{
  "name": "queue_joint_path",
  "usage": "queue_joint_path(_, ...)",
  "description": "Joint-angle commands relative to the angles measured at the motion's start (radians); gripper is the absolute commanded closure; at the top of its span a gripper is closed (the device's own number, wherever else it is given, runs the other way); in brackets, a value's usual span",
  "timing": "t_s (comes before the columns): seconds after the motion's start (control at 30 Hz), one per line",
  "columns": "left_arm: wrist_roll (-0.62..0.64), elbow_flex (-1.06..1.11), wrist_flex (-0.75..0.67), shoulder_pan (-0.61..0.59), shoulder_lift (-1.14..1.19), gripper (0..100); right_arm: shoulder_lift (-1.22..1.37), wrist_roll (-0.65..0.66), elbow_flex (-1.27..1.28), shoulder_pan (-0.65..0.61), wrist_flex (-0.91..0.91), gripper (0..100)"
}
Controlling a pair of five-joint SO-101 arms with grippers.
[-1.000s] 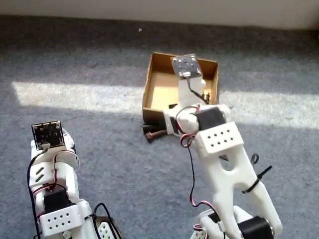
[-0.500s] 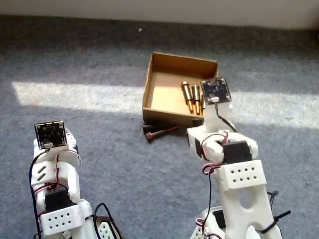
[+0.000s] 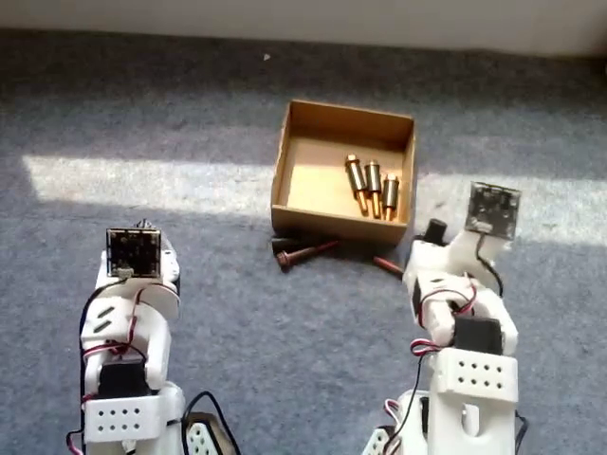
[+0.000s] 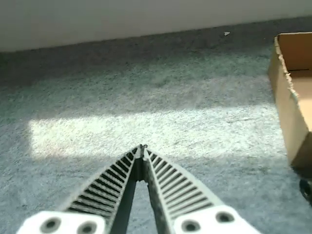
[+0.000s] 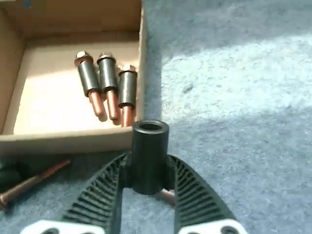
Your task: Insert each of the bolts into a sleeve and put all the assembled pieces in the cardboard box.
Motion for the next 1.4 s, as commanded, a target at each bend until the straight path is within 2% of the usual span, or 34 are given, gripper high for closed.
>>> queue_joint_path(0.0, -0.068, -0.137, 0.083, 0.165, -0.002, 99, -0.073, -0.041, -0.005, 0.094, -0.031, 99.3)
queue_joint_path(0.17, -0.166, -0.262, 0.215, 0.344, -0.001, 99, -0.137, -0.066, -0.005, 0.183, -0.031, 99.3)
queue_joint_path(0.43, -0.224, -0.42, 0.31, 0.475, 0.056, 99, -0.263, -0.066, -0.001, 0.274, -0.027, 99.3)
queue_joint_path(0.7, -0.224, -0.638, 0.305, 0.653, 0.535, 99, -0.427, -0.064, 0.001, 0.283, 0.035, 99.3)
queue_joint_path(0.83, -0.224, -0.763, 0.241, 0.742, 0.773, 99, -0.524, -0.061, 0.001, 0.283, 0.068, 99.3)
queue_joint_path(1.13, -0.226, -1.116, 0.221, 0.8, 1.319, 99, -0.73, -0.06, 0.001, 0.283, 0.124, 99.3)
queue_joint_path(1.37, -0.348, -1.408, 0.371, 0.858, 1.629, 99, -0.723, -0.064, -0.008, 0.283, 0.124, 99.3)
